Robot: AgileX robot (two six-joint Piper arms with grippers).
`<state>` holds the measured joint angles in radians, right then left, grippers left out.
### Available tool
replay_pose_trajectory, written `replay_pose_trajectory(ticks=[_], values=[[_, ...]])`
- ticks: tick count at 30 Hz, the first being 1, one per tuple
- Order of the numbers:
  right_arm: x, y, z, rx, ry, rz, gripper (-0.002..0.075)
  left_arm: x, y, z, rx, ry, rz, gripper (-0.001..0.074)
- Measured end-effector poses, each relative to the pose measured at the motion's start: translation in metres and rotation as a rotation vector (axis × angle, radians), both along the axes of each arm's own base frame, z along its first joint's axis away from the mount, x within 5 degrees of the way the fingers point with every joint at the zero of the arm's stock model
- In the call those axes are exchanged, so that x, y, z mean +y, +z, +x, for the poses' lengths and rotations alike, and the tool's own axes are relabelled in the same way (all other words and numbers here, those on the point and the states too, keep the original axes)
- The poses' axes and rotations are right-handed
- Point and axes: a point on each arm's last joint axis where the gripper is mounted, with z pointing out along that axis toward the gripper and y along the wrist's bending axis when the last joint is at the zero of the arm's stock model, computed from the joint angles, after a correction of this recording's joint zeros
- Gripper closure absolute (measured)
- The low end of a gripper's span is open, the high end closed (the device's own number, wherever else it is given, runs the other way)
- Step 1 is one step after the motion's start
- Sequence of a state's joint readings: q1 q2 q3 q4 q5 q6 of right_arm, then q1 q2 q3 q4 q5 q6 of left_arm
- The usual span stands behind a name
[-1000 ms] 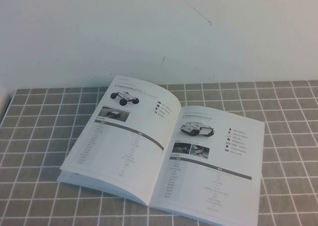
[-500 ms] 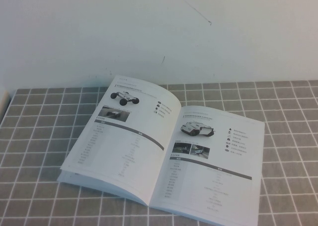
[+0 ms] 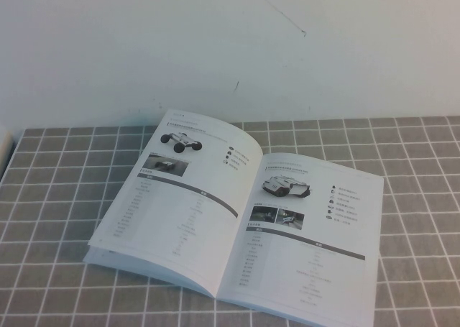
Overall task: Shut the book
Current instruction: 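Close the open booklet and leave it lying on the table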
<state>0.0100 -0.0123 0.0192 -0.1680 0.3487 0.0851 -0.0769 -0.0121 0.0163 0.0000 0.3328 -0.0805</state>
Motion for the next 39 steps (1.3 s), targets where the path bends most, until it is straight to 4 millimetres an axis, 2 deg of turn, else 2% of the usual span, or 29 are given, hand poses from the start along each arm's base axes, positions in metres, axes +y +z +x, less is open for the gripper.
replay_pose_trajectory(ticks=[14, 17, 26, 31, 36, 39], values=[[0.0, 0.0, 0.0, 0.0, -0.001, -0.01, 0.0729, 0.002, 0.001, 0.0, -0.011, 0.001, 0.068, 0.0738], [-0.001, 0.0, 0.0, 0.0, -0.002, -0.019, 0.0729, 0.001, 0.004, 0.002, -0.067, -0.002, 0.072, 0.0738], [-0.001, 0.0, 0.0, 0.0, -0.002, -0.026, 0.0729, -0.001, 0.036, 0.003, -0.431, -0.021, 0.092, 0.0738], [-0.003, 0.001, 0.0, -0.012, -0.005, -0.103, 0.0729, -0.003, 0.05, 0.0, -0.582, -0.03, 0.083, 0.0738], [0.0, 0.013, 0.004, -0.173, 0.031, -0.136, 0.0729, -0.004, 0.067, -0.007, -0.78, -0.041, 0.066, 0.0738], [0.003, 0.026, 0.005, -0.309, 0.073, -0.233, 0.0729, -0.005, 0.076, -0.013, -0.909, -0.049, 0.055, 0.0738]])
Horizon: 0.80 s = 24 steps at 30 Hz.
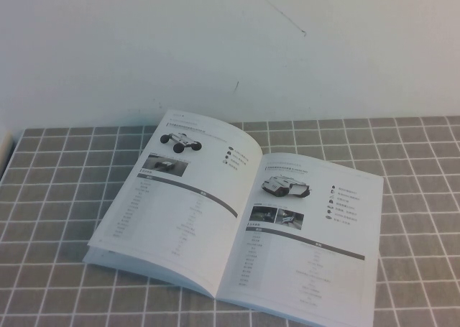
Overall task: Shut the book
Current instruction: 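Close the open booklet and leave it lying on the table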
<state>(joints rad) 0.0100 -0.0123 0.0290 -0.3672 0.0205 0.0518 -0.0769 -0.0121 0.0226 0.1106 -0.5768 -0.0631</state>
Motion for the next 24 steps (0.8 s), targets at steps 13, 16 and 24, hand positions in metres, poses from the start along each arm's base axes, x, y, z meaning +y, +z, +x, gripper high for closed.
replay_pose_trajectory(ticks=[13, 16, 24], values=[[0.012, 0.03, -0.005, -0.337, 0.134, 0.008, 0.0729, 0.002, 0.012, -0.011, -0.174, -0.013, -0.05, 0.0738], [0.012, 0.039, -0.008, -0.383, 0.143, 0.013, 0.0729, 0.003, 0.018, -0.008, -0.113, -0.012, -0.068, 0.0738], [0.005, 0.109, -0.027, -0.427, 0.07, 0.056, 0.0729, 0.007, 0.082, -0.026, 0.077, 0.015, -0.077, 0.0738]])
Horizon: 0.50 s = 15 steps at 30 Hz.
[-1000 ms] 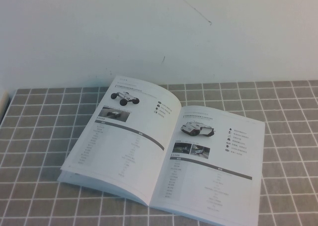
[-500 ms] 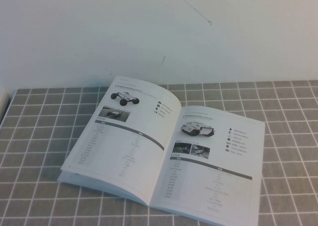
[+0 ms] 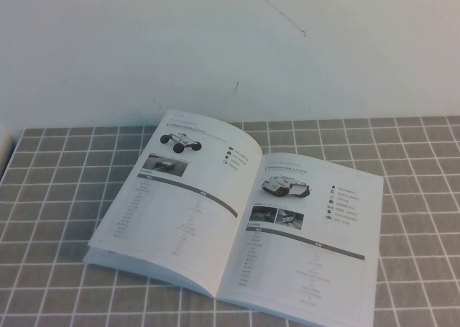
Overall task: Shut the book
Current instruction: 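Close the open booklet and leave it lying on the table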
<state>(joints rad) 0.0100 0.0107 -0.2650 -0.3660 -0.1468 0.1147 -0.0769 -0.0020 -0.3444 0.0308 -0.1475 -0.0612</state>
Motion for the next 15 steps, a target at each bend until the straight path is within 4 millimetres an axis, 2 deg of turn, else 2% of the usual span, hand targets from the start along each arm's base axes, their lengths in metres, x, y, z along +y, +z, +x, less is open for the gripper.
replay_pose_trajectory(ticks=[3, 5, 7, 10, 15], values=[[-0.003, 0.025, 0.006, 0.066, 0.004, 0.087, 0.0729, 0.0, 0.017, 0.004, 0.116, 0.004, 0.004, 0.0738], [-0.004, 0.037, 0.014, 0.132, 0.003, 0.152, 0.0729, 0.0, 0.024, 0.016, 0.223, 0.007, 0.011, 0.0738], [-0.006, 0.047, 0.032, 0.225, -0.009, 0.195, 0.0729, -0.001, 0.028, 0.031, 0.354, 0.006, 0.008, 0.0738], [-0.007, 0.049, 0.061, 0.354, -0.03, 0.214, 0.0729, -0.003, 0.026, 0.064, 0.606, 0.006, -0.001, 0.0738], [-0.006, 0.034, 0.11, 0.611, -0.056, 0.277, 0.0729, -0.008, 0.012, 0.11, 0.903, 0.002, -0.021, 0.0738]])
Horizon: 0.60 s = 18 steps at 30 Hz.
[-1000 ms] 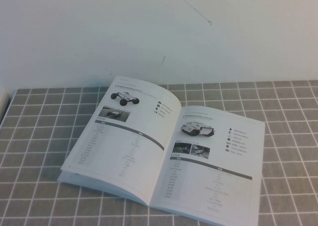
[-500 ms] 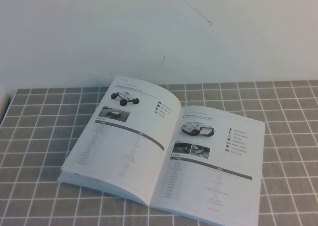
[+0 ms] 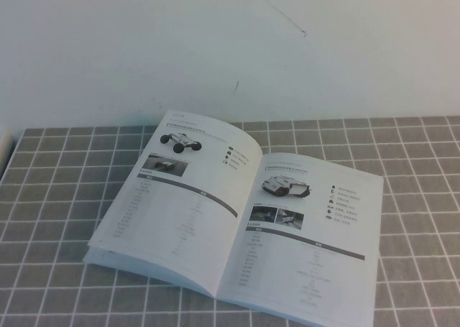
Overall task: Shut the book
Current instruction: 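Close the open booklet and leave it lying on the table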
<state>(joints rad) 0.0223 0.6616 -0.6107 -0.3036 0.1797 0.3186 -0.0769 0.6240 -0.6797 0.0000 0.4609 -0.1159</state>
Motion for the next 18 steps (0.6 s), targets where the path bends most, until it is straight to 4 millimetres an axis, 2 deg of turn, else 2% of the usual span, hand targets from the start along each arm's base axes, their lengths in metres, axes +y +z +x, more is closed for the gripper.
replay_pose_trajectory(ticks=[5, 11, 14, 18], values=[[0.016, -0.021, 0.035, 0.332, 0.099, -0.059, 0.0729, -0.008, -0.029, 0.036, 0.255, -0.008, -0.097, 0.0738], [0.054, -0.049, 0.082, 0.64, 0.392, -0.13, 0.0729, -0.021, -0.063, 0.074, 0.45, -0.015, -0.26, 0.0738], [0.072, -0.074, 0.111, 0.761, 0.524, -0.086, 0.0729, -0.029, -0.081, 0.09, 0.533, -0.075, -0.282, 0.0738], [0.094, -0.109, 0.14, 0.857, 0.69, -0.039, 0.0729, -0.042, -0.105, 0.105, 0.649, -0.193, -0.329, 0.0738]])
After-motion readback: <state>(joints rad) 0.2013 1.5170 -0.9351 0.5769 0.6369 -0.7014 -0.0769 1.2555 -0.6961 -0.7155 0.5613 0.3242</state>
